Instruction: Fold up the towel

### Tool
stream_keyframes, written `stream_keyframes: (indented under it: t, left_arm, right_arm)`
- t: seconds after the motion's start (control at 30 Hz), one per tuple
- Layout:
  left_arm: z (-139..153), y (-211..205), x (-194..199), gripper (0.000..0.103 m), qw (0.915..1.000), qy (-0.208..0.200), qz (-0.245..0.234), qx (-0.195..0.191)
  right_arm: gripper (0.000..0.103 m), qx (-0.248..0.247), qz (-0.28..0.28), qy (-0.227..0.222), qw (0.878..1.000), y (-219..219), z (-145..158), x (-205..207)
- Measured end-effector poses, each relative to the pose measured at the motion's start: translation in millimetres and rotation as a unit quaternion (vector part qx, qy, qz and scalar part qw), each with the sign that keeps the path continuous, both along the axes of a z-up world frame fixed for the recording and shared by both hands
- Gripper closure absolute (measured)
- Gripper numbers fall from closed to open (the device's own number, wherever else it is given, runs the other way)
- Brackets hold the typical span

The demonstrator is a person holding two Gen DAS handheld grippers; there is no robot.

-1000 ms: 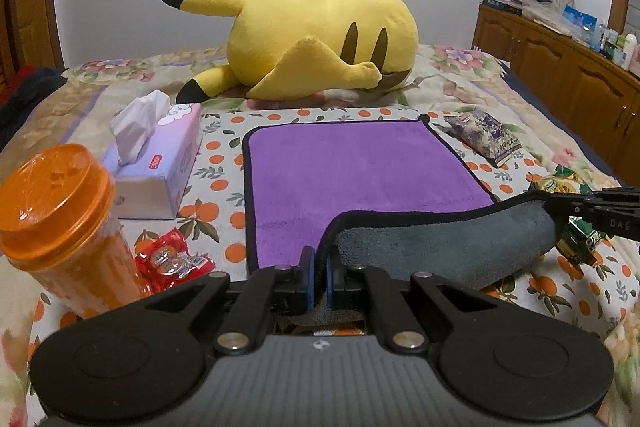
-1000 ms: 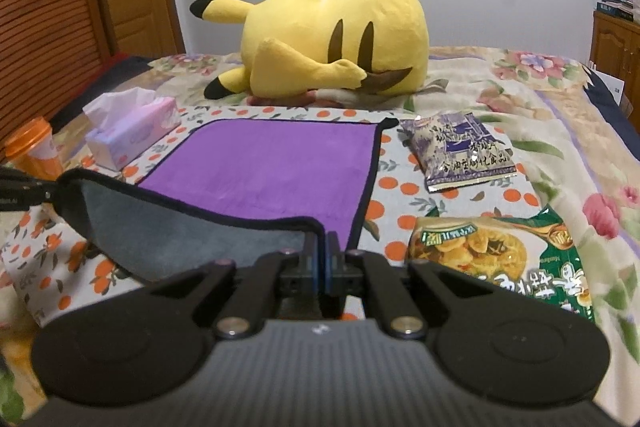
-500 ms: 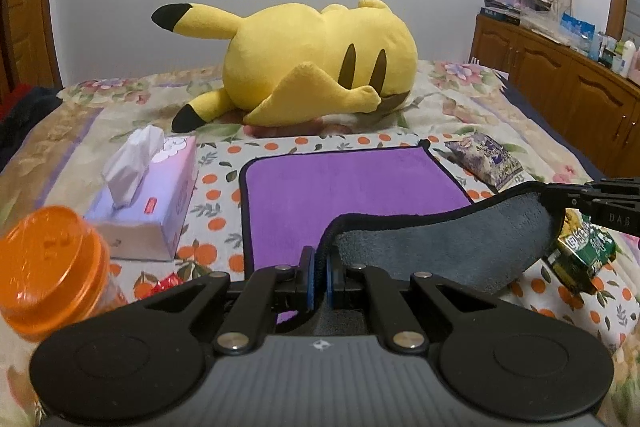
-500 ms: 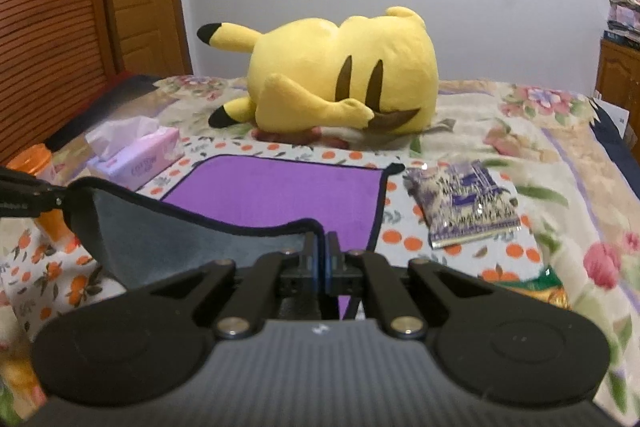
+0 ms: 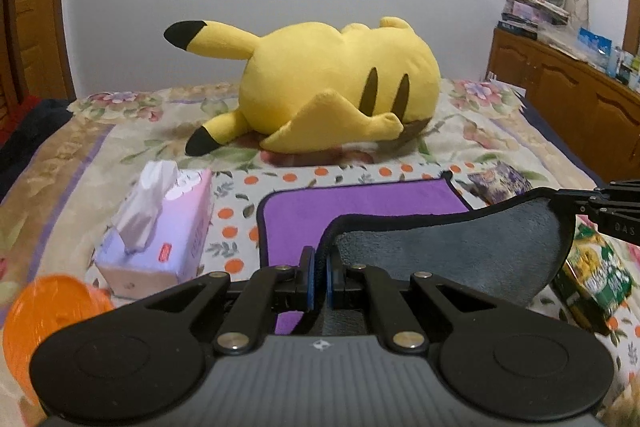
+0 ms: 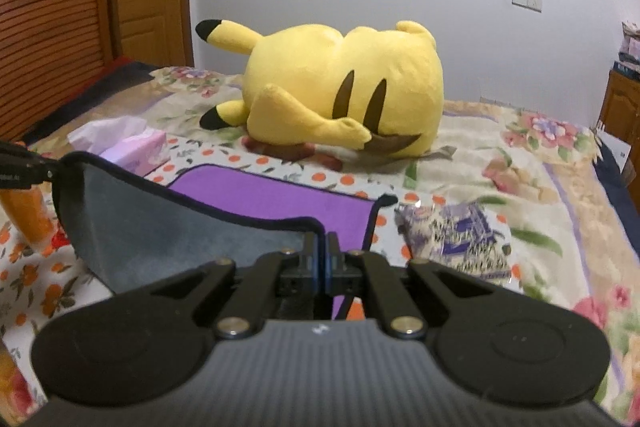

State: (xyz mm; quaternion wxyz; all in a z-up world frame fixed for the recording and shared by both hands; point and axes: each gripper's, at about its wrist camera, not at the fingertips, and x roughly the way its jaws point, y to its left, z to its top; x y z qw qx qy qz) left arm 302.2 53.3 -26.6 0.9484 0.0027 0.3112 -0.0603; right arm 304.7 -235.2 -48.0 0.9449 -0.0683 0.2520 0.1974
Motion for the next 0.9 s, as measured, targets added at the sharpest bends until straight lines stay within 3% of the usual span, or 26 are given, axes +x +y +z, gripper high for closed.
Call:
stream_keyframes:
  t: [0.17,0.5,0.9]
  left_arm:
    - [10,-4,19,0.095,0.9999,-0.009,0.005,0.008]
    - [18,1,51,0.095,0.9994,-0.018,0.023,-0.017]
    - [16,-9,74,0.095,0.9992,-0.025,0.019,0.025]
  right_arm:
    - [0.100,-0.006,-0.002,-0.010,1.000,4,8,19]
    - [0.100,-0.006,-0.008,-0.025,1.000,8,11,46]
    - [0.100,-0.008,-0.023,-0.039,0.999,11,5,63]
